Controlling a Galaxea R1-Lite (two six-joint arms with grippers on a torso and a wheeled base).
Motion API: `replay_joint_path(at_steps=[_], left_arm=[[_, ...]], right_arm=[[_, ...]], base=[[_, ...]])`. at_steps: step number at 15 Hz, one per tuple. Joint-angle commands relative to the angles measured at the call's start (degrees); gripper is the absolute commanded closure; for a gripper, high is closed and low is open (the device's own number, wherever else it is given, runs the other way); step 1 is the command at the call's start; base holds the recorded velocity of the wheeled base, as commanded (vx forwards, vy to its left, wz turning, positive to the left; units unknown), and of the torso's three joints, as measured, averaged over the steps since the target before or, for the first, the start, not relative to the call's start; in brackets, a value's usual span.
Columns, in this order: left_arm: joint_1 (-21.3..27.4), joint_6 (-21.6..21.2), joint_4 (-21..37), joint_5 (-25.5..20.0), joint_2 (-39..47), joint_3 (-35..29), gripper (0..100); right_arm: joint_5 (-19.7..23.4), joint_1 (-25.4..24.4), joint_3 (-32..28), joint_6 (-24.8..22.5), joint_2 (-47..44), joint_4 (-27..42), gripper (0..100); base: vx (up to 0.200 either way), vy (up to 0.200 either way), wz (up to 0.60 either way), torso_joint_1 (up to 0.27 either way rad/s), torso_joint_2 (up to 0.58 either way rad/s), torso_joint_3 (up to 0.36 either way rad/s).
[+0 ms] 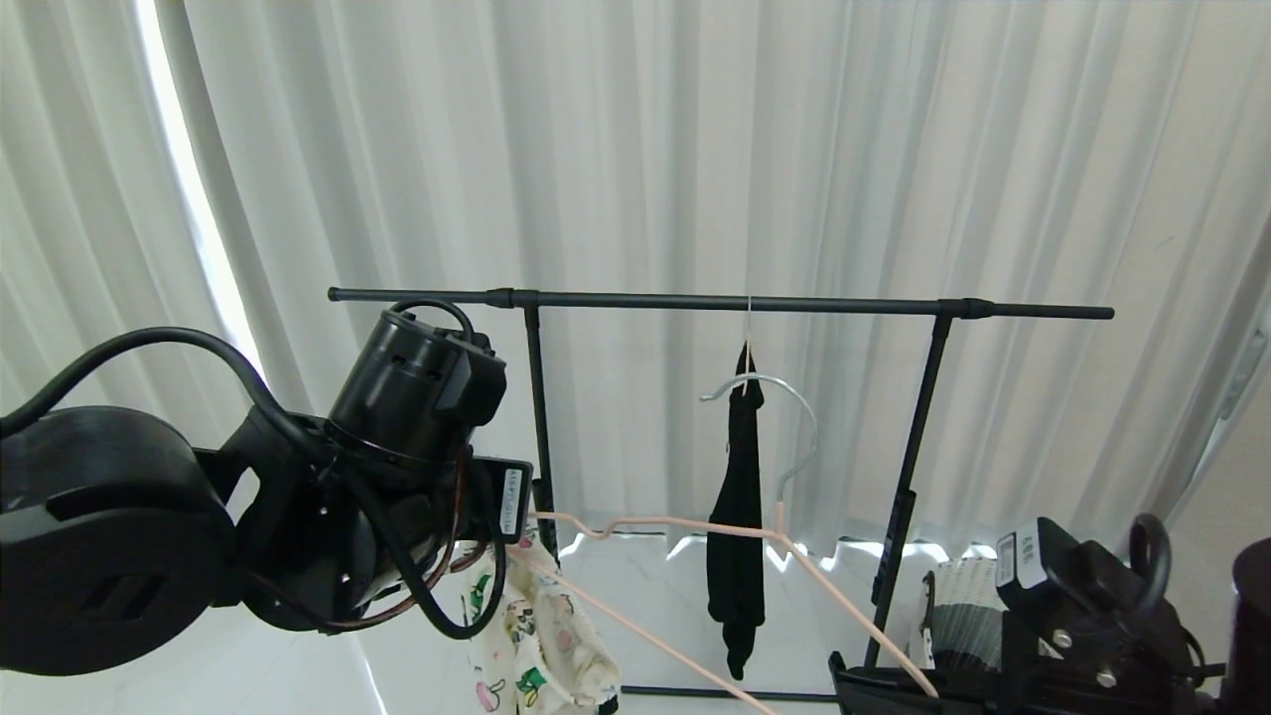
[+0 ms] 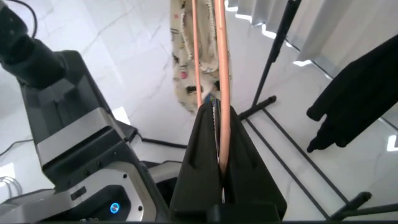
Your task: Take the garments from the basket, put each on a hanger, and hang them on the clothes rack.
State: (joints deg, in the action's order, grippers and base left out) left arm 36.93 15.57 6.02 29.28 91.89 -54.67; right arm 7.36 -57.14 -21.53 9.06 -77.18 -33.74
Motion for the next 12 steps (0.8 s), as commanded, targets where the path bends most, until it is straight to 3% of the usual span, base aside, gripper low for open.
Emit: replay_joint_path(at_steps=[1,4,6,8,12], left_arm=[[0.1,0.0,0.0,0.1,0.0,0.0,100],[0.2,1.1,0.0,0.2,-0.5,-0.2,100],[1.3,1.7,-0.1,0.1,-0.8,-0.8,100],[4.1,2.0,-0.1,-0.1,-1.4,-1.8,100],[10.1,3.4,-0.1,-0.2,-1.5,-4.9,100]], right_arm=[[-0.4,0.1,-1.1,0.1,-3.8,-0.4,100],[-4.3,-0.3,-2.1,2.2,-8.9,-6.3,100],[-4.6,-2.0,-3.5,2.5,-11.1,-7.7,100],[-5.0,-4.5,-4.8,2.7,-12.9,-7.7,100],[-11.7,-6.1,-8.6,5.9,-19.6,-12.0,100]], base=[[0.0,0.0,0.0,0.0,0.0,0.0],[0.0,0.0,0.0,0.0,0.0,0.0],[0.0,0.0,0.0,0.0,0.0,0.0],[0.0,0.0,0.0,0.0,0.0,0.0],[0.0,0.0,0.0,0.0,0.0,0.0]])
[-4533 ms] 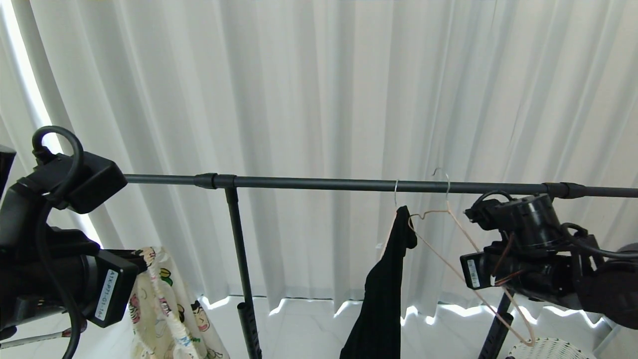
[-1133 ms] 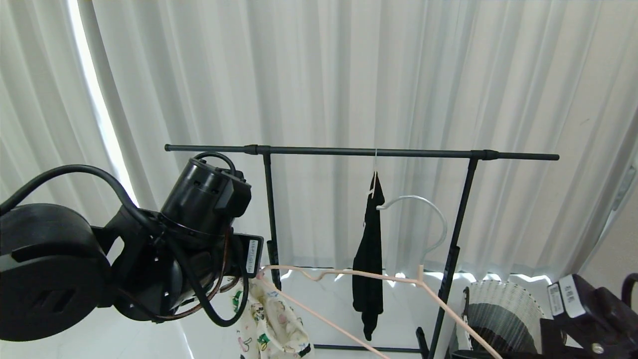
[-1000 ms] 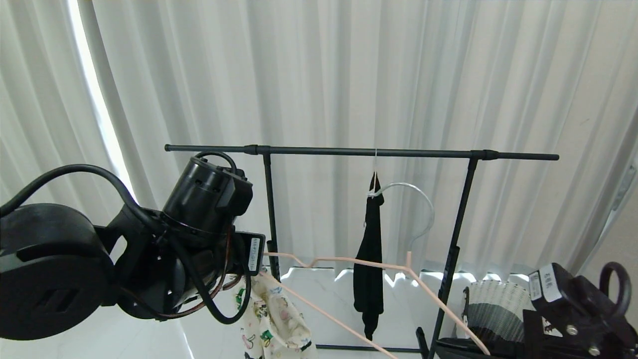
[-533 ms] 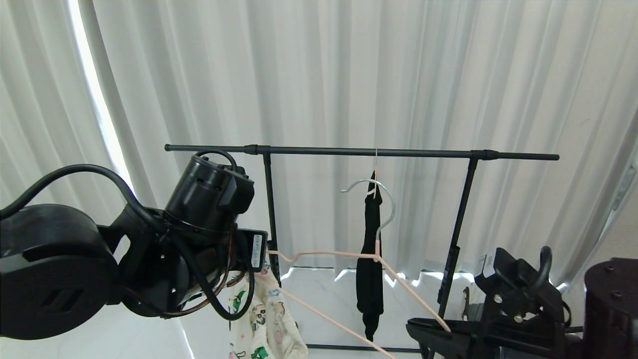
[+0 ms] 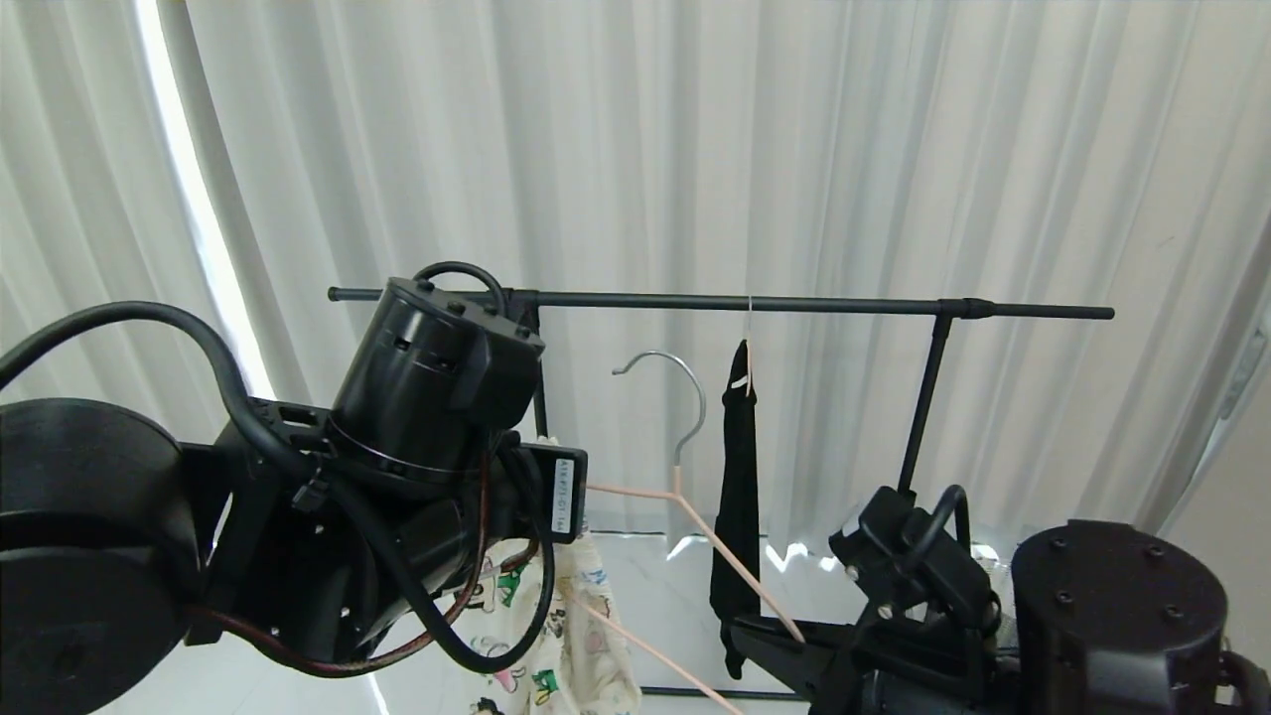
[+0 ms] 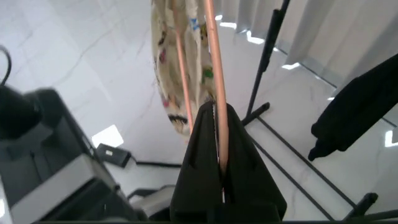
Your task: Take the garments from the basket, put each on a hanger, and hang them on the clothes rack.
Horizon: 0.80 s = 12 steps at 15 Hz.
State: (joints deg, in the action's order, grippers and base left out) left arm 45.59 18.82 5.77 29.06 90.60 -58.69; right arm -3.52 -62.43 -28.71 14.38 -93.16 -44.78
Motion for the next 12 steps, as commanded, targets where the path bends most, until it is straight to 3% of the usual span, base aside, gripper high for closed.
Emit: replay_joint_path(at_steps=[1,6,9,12], left_arm=[[1.4,0.3,0.0,0.0,-0.1,-1.1,100],[2.5,5.3,0.1,0.2,-0.2,-4.9,100],[2.4,5.2,0.2,0.3,-0.5,-4.7,100],[2.4,5.0,0.3,0.3,-0.5,-4.6,100]], right_arm=[[-1.8,-0.8,-2.1,0.7,-4.7,-1.5,100],[-3.9,-0.8,-6.9,0.7,-9.4,-2.0,100],[-5.9,-0.2,-7.8,1.0,-10.5,-2.0,100],[-9.6,0.0,-8.3,5.1,-10.5,-2.0,100]], base=[[0.0,0.0,0.0,0.0,0.0,0.0],[0.0,0.0,0.0,0.0,0.0,0.0],[0.0,0.0,0.0,0.0,0.0,0.0],[0.0,0.0,0.0,0.0,0.0,0.0]])
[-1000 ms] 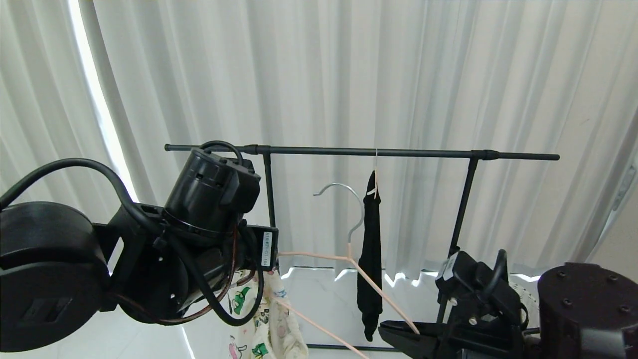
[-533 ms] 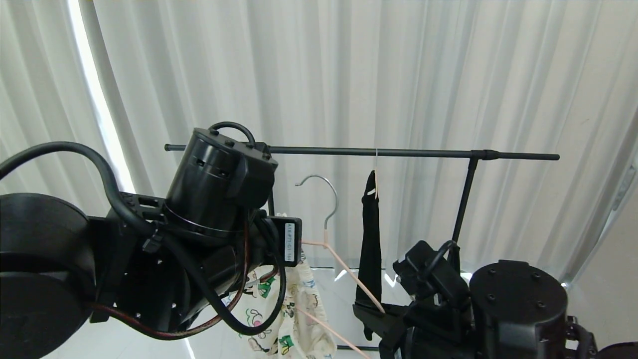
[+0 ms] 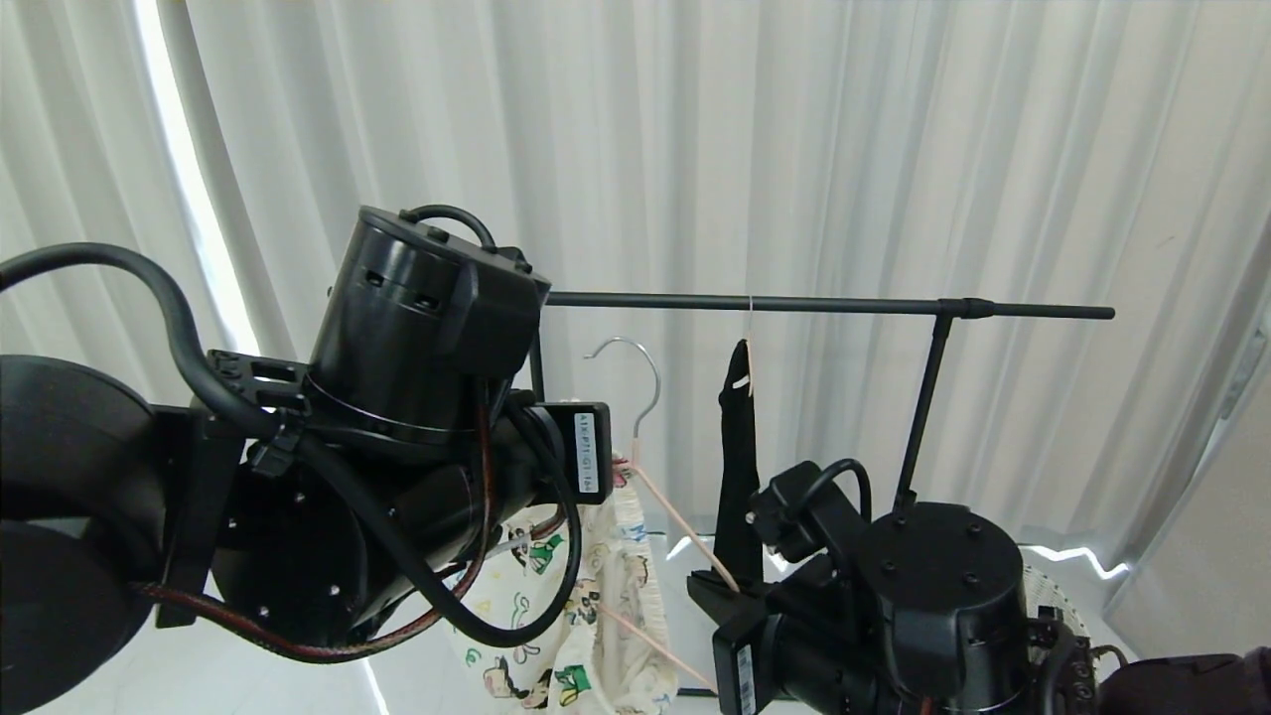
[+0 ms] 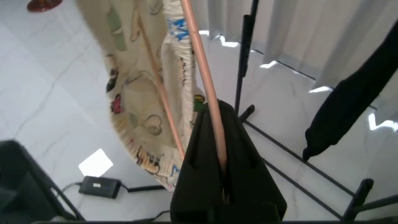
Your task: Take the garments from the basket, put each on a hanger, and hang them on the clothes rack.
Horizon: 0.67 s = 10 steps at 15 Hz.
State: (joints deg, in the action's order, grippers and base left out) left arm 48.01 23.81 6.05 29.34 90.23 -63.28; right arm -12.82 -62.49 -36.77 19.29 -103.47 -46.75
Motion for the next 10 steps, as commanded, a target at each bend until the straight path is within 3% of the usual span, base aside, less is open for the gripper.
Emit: replay_joint_path(at_steps=[1,7,8,10], left_arm=[[0.1,-0.5,0.0,0.1,-0.1,0.0,100],[1.7,-2.3,-0.1,0.1,-0.1,0.1,100],[1.7,-2.2,-0.1,0.1,-0.1,0.1,0],[1.5,-2.3,-0.1,0.5,-0.1,0.4,0]], right_arm=[[-1.0,0.1,-0.3,1.1,-0.1,0.0,100],[-1.5,1.1,-2.8,1.6,-0.2,0.1,100],[-1.9,1.1,-2.8,1.5,-0.2,0.0,100],[-3.4,1.5,-2.8,1.2,-0.1,0.1,100]], base=[[0.0,0.0,0.0,0.0,0.0,0.0],[0.0,0.0,0.0,0.0,0.0,0.0],[0.0,0.0,0.0,0.0,0.0,0.0],[0.0,0.0,0.0,0.0,0.0,0.0]])
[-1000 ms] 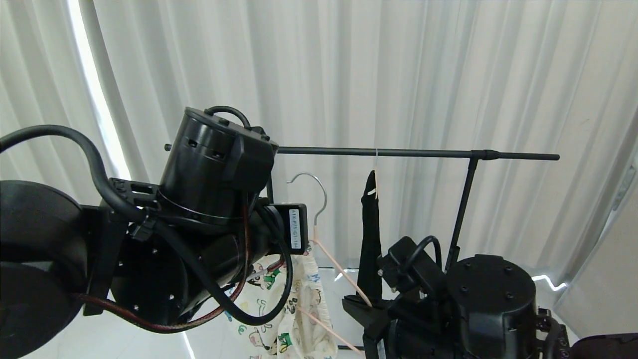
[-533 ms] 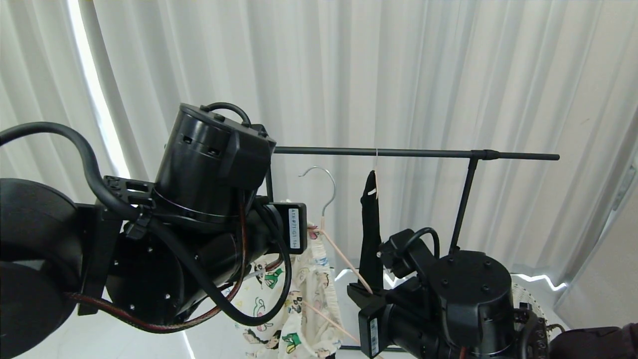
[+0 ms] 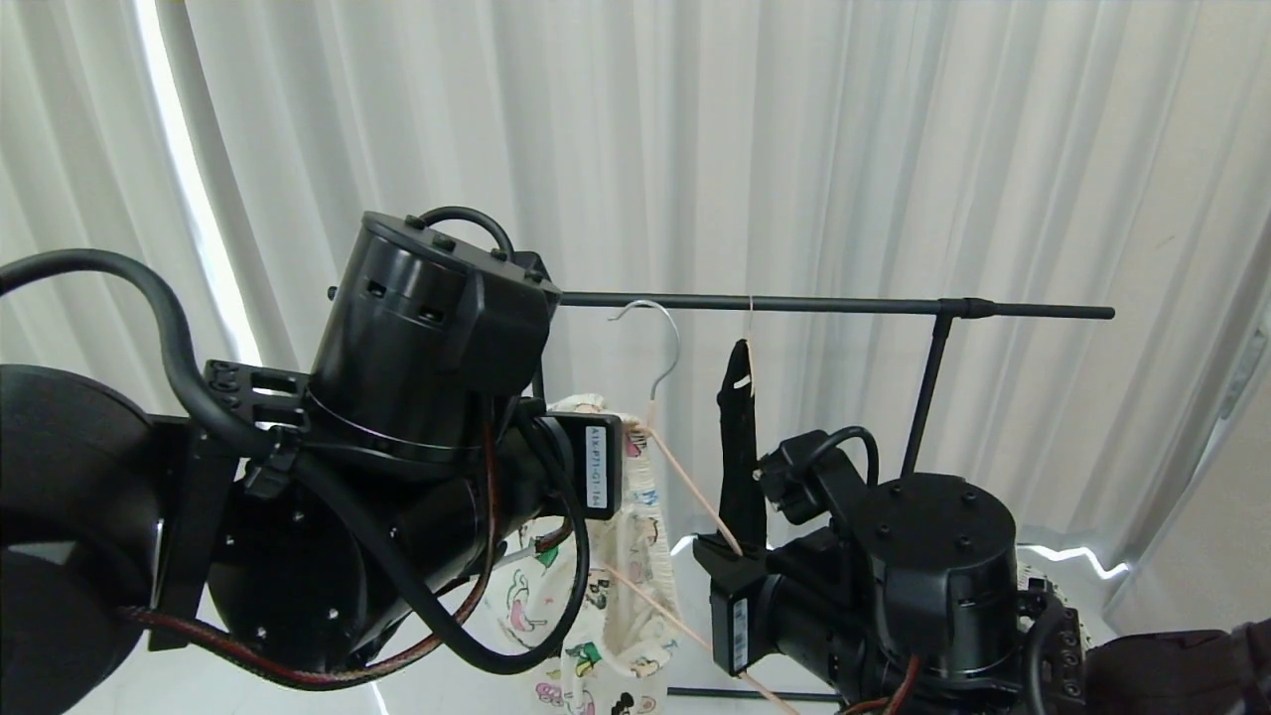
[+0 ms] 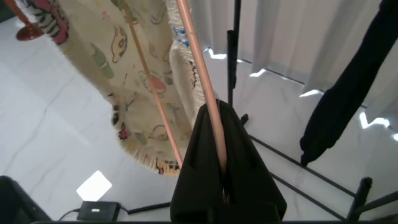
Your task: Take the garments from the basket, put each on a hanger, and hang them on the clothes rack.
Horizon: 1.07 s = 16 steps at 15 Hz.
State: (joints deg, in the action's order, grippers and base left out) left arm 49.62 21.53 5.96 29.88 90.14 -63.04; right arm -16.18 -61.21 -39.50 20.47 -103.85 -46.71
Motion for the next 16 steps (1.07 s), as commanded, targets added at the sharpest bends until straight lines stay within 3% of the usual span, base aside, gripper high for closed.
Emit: replay_joint_path(at_steps=[1,6,8,10,12,13,16], left_arm=[[-0.1,-0.1,0.0,0.5,0.0,0.5,0],[-0.2,0.0,0.0,1.8,-3.7,6.1,0],[-0.1,-0.2,-0.2,1.6,-7.7,12.7,0],[-1.7,0.0,-6.0,1.6,-9.9,19.4,0],[-3.8,-2.8,-19.2,0.7,-11.2,27.7,0],[-3.9,-6.1,-22.7,-1.2,-12.9,31.3,0],[-4.6,-19.2,-26.4,-19.7,-23.3,39.7,0]], right_arm=[[-0.3,0.4,0.0,-0.3,0.3,0.0,100],[-1.0,4.2,0.6,-7.5,1.1,-5.4,100],[-0.9,4.9,3.5,-10.1,1.7,-8.0,100],[0.2,4.9,8.7,-12.6,3.6,-11.8,100],[3.7,4.9,15.9,-15.9,7.6,-15.3,100],[5.6,5.0,18.8,-17.4,9.6,-16.3,100],[9.4,4.9,26.0,-21.1,14.9,-17.4,100]], base=[[0.0,0.0,0.0,0.0,0.0,0.0],[0.0,0.0,0.0,0.0,0.0,0.0],[0.0,0.0,0.0,0.0,0.0,0.0],[0.0,0.0,0.0,0.0,0.0,0.0],[0.0,0.0,0.0,0.0,0.0,0.0],[0.0,0.0,0.0,0.0,0.0,0.0],[0.0,0.0,0.0,0.0,0.0,0.0]])
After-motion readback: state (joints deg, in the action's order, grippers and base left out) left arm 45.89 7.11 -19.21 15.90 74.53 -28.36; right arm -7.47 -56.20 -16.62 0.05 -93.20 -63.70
